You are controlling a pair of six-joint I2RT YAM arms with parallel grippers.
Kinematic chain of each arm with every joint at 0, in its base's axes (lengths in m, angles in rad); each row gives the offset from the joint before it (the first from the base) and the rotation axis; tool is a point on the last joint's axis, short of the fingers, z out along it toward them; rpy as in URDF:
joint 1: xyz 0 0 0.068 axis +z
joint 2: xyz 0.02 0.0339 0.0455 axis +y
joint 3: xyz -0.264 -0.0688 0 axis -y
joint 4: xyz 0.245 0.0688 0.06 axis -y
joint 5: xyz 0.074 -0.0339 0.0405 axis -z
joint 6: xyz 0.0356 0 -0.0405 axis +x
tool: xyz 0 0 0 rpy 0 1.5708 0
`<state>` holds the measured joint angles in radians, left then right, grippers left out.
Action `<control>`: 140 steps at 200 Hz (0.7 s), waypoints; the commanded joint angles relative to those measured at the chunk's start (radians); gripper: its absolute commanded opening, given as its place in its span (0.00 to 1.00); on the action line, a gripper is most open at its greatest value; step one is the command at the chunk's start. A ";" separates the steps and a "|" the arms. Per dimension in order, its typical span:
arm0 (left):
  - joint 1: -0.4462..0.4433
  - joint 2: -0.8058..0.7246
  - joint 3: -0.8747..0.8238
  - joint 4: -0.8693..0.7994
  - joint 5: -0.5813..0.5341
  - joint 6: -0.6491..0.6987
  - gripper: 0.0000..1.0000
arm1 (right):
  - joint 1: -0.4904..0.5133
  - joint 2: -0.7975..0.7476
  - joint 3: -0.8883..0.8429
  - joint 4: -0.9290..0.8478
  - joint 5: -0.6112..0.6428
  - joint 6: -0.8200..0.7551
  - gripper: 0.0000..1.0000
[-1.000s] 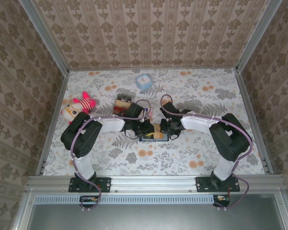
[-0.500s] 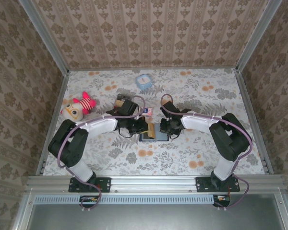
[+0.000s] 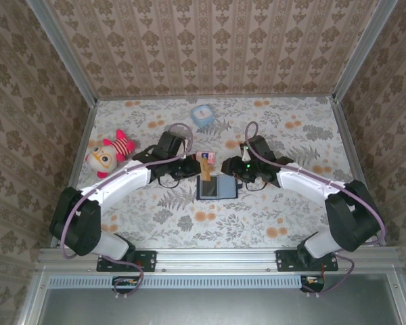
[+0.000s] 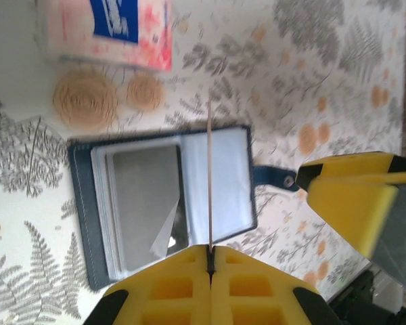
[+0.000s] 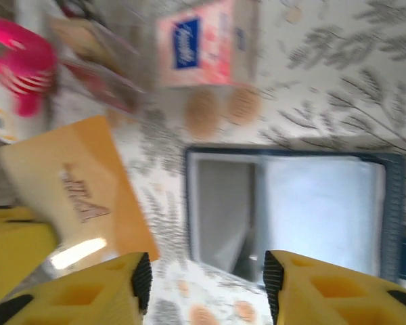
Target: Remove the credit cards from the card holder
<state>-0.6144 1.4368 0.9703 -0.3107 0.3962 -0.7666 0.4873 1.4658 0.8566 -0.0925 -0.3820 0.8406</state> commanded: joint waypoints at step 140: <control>0.151 -0.081 0.067 0.310 0.304 -0.245 0.00 | -0.030 0.141 0.036 0.908 -0.288 0.584 0.57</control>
<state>-0.4694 1.3876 1.0115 -0.0330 0.6525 -0.9707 0.4541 1.5967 0.8597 0.6651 -0.6476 1.3453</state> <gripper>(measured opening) 0.051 0.595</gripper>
